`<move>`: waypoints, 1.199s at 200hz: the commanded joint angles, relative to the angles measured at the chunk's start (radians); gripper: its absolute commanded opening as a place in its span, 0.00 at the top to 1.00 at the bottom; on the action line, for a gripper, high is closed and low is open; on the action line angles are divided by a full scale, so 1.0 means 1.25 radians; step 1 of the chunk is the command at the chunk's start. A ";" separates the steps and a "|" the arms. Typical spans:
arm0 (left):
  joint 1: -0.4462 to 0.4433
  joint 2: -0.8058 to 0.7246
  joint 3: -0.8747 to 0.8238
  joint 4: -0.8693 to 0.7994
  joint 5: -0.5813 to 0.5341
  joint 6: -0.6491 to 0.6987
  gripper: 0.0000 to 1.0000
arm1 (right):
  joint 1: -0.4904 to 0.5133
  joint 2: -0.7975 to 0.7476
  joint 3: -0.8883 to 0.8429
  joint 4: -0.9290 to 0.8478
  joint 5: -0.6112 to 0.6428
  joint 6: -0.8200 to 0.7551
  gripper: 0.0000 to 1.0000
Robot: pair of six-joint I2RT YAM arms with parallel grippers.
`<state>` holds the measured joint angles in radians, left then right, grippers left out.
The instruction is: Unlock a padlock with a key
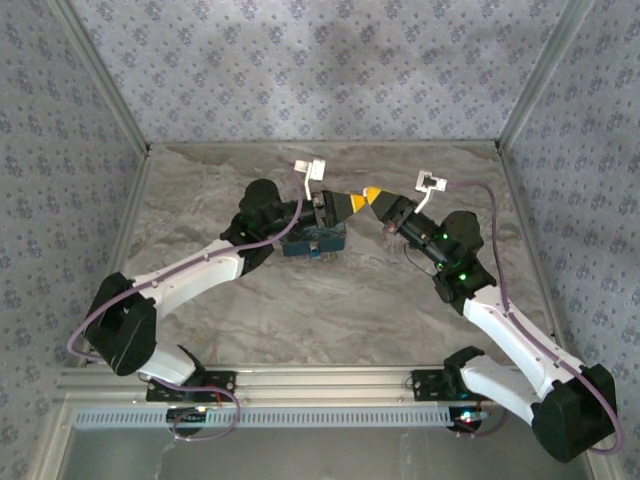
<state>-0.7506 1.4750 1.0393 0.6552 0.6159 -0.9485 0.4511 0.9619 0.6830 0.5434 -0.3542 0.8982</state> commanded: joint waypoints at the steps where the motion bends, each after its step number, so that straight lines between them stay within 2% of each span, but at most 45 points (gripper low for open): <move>1: -0.008 0.011 0.028 0.022 0.019 0.009 0.80 | -0.003 -0.010 -0.006 0.028 0.007 0.008 1.00; 25: -0.009 0.012 0.029 0.022 0.018 0.012 0.90 | -0.004 -0.011 -0.009 0.029 0.004 0.008 1.00; 36: -0.009 0.010 0.031 0.020 0.018 0.017 1.00 | -0.004 -0.011 -0.011 0.028 -0.001 0.007 1.00; 65: -0.008 -0.001 0.034 -0.003 0.023 0.038 1.00 | -0.010 -0.030 -0.023 -0.009 -0.012 -0.017 1.00; 94: -0.002 -0.020 0.049 -0.093 0.034 0.078 1.00 | -0.041 -0.067 -0.032 -0.080 -0.048 -0.056 1.00; 99: -0.002 -0.024 0.051 -0.109 0.040 0.083 1.00 | -0.049 -0.073 -0.032 -0.095 -0.058 -0.060 0.96; 109: 0.002 -0.028 0.059 -0.138 0.054 0.095 1.00 | -0.070 -0.086 -0.031 -0.133 -0.078 -0.071 0.78; 116: 0.004 -0.032 0.067 -0.174 0.062 0.107 1.00 | -0.086 -0.096 -0.030 -0.167 -0.084 -0.076 0.69; 131: 0.010 -0.038 0.091 -0.274 0.082 0.149 1.00 | -0.130 -0.116 -0.031 -0.217 -0.114 -0.091 0.61; 164: 0.020 -0.037 0.167 -0.502 0.155 0.238 1.00 | -0.223 -0.117 -0.010 -0.292 -0.234 -0.121 0.60; 194: 0.029 -0.007 0.283 -0.793 0.206 0.378 1.00 | -0.245 -0.072 0.031 -0.348 -0.345 -0.162 0.53; 221: 0.031 0.025 0.358 -0.958 0.250 0.480 1.00 | -0.251 -0.033 0.038 -0.296 -0.433 -0.132 0.53; 240: 0.034 0.035 0.383 -1.021 0.257 0.532 1.00 | -0.242 -0.014 0.040 -0.238 -0.480 -0.097 0.44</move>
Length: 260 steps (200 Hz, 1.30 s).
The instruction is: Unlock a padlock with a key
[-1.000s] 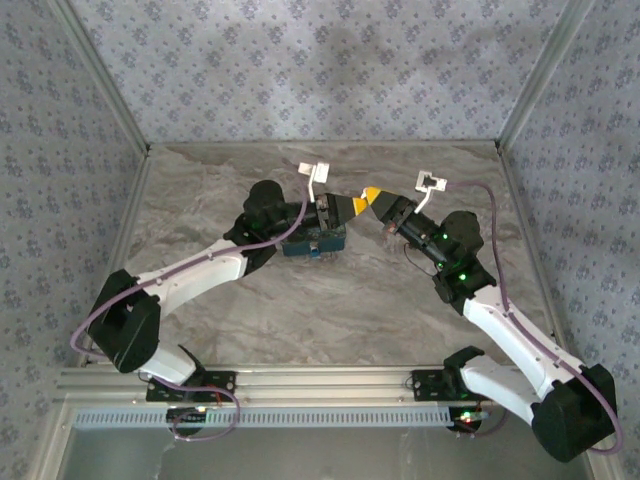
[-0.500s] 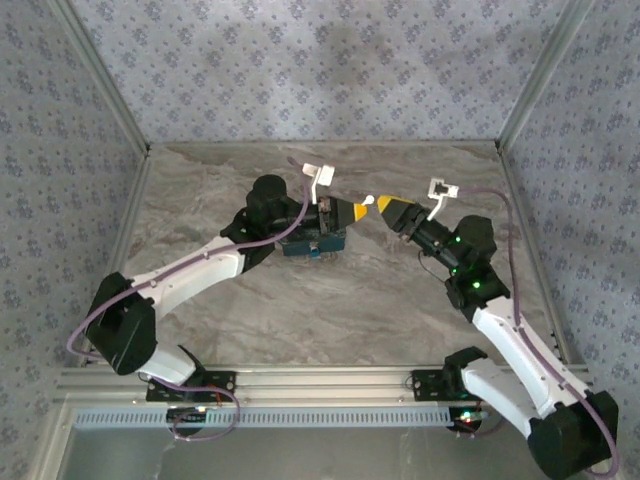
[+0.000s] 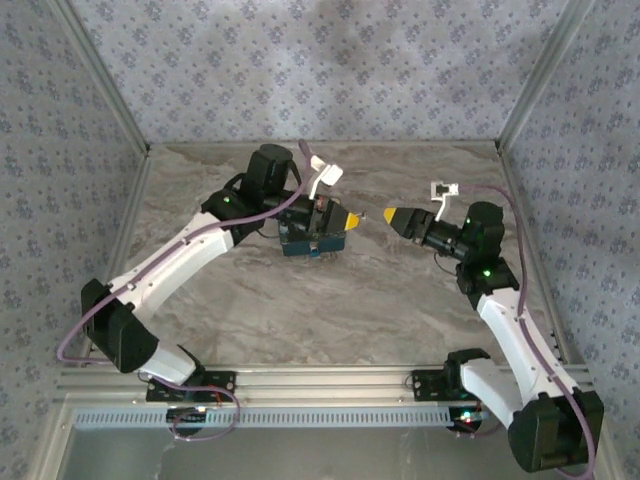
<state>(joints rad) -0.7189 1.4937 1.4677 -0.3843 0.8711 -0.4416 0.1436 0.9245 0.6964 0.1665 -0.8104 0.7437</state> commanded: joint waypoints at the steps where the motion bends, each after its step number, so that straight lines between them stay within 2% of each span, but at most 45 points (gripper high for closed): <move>1: 0.009 0.021 0.042 -0.192 0.053 0.128 1.00 | 0.006 0.016 0.029 0.064 -0.116 0.027 0.43; 28: 0.019 0.038 0.063 -0.232 0.073 0.163 1.00 | 0.042 0.010 0.043 0.070 -0.138 0.019 0.36; 81: 0.017 0.057 0.090 -0.285 0.102 0.193 1.00 | 0.109 0.022 0.084 0.017 -0.155 -0.032 0.40; 133: 0.017 0.038 0.080 -0.265 0.111 0.189 1.00 | 0.156 0.048 0.109 -0.034 -0.159 -0.079 0.38; 155: 0.018 0.038 0.079 -0.267 0.110 0.192 1.00 | 0.167 0.056 0.120 -0.054 -0.170 -0.085 0.45; 174: 0.019 0.035 0.078 -0.269 0.110 0.196 1.00 | 0.167 0.056 0.119 -0.065 -0.174 -0.085 0.55; 227: 0.033 0.022 0.070 -0.263 0.107 0.197 1.00 | 0.162 0.048 0.120 -0.120 -0.182 -0.137 0.59; 260: 0.036 0.018 0.068 -0.261 0.111 0.195 1.00 | 0.162 0.047 0.116 -0.110 -0.185 -0.133 0.72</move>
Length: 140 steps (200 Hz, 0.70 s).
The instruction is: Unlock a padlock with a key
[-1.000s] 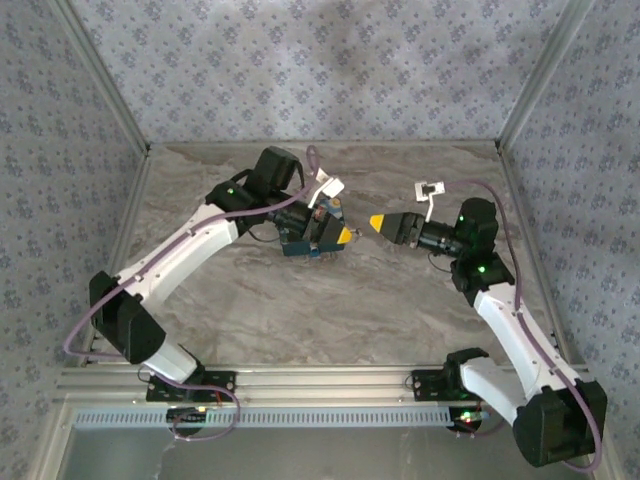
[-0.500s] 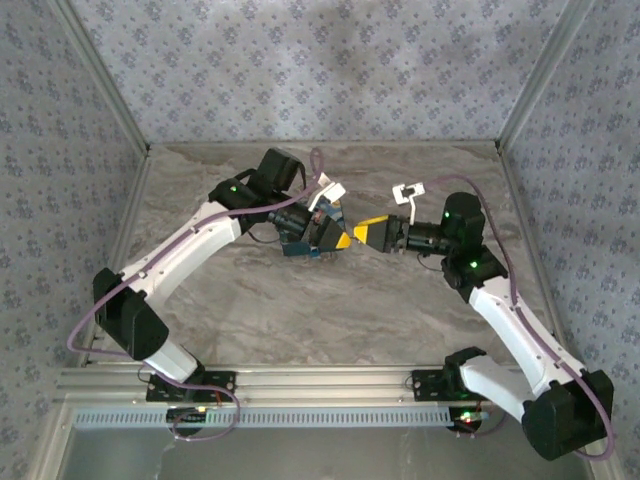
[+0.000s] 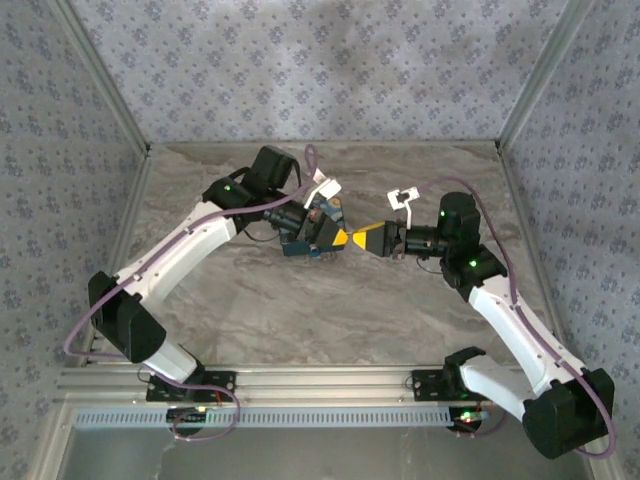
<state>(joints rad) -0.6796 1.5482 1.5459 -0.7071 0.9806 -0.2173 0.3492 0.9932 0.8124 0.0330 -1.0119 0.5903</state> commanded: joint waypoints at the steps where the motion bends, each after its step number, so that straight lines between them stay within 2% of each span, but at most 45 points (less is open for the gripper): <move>1: 0.005 -0.026 0.005 -0.002 0.024 0.016 1.00 | -0.003 -0.008 0.024 -0.003 -0.024 -0.010 0.72; 21: 0.005 -0.024 0.002 0.001 0.035 0.015 1.00 | -0.001 -0.008 0.024 0.009 -0.019 -0.008 0.72; 39: 0.005 -0.022 0.000 0.000 0.047 0.017 1.00 | -0.001 -0.007 0.027 0.011 -0.008 -0.006 0.51; 56: 0.004 -0.020 -0.002 -0.003 0.058 0.019 1.00 | 0.001 -0.007 0.026 0.030 0.001 -0.001 0.47; 89: -0.001 -0.018 -0.004 -0.006 0.060 0.020 1.00 | 0.011 0.002 0.030 0.067 -0.002 0.018 0.51; 115: -0.001 -0.016 -0.005 -0.004 0.057 0.018 1.00 | 0.018 0.009 0.036 0.066 -0.009 0.016 0.64; 140: 0.000 -0.016 -0.003 -0.004 0.055 0.019 1.00 | 0.018 0.008 0.033 0.050 -0.014 0.007 0.72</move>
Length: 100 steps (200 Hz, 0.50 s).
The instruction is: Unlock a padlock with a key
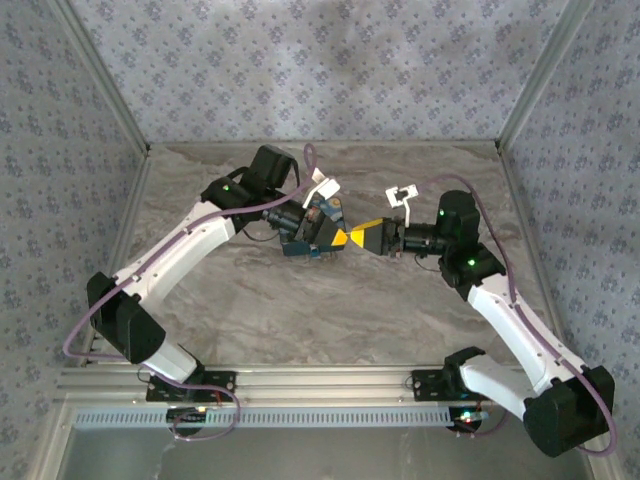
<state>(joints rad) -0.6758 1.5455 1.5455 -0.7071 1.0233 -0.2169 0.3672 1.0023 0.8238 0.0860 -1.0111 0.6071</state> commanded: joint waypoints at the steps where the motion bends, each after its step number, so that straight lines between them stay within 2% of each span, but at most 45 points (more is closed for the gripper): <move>1: -0.003 -0.014 -0.003 -0.004 0.021 0.019 1.00 | 0.004 0.000 0.024 0.007 -0.015 -0.007 0.73; 30: 0.002 -0.015 -0.002 -0.006 0.018 0.019 1.00 | -0.004 -0.008 0.019 -0.008 -0.016 -0.014 0.77; 48: 0.002 -0.015 -0.004 -0.009 0.020 0.020 1.00 | -0.010 -0.016 0.015 -0.009 -0.020 -0.016 0.88; 88: 0.007 -0.018 -0.003 -0.010 0.014 0.023 1.00 | -0.009 -0.018 0.019 -0.024 -0.037 -0.033 1.00; 100: 0.009 -0.018 -0.004 -0.008 0.015 0.021 1.00 | -0.006 -0.020 0.021 -0.027 -0.037 -0.038 1.00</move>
<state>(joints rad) -0.6739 1.5455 1.5436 -0.7082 1.0248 -0.2165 0.3576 0.9947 0.8238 0.0769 -1.0264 0.5854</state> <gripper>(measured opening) 0.041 0.075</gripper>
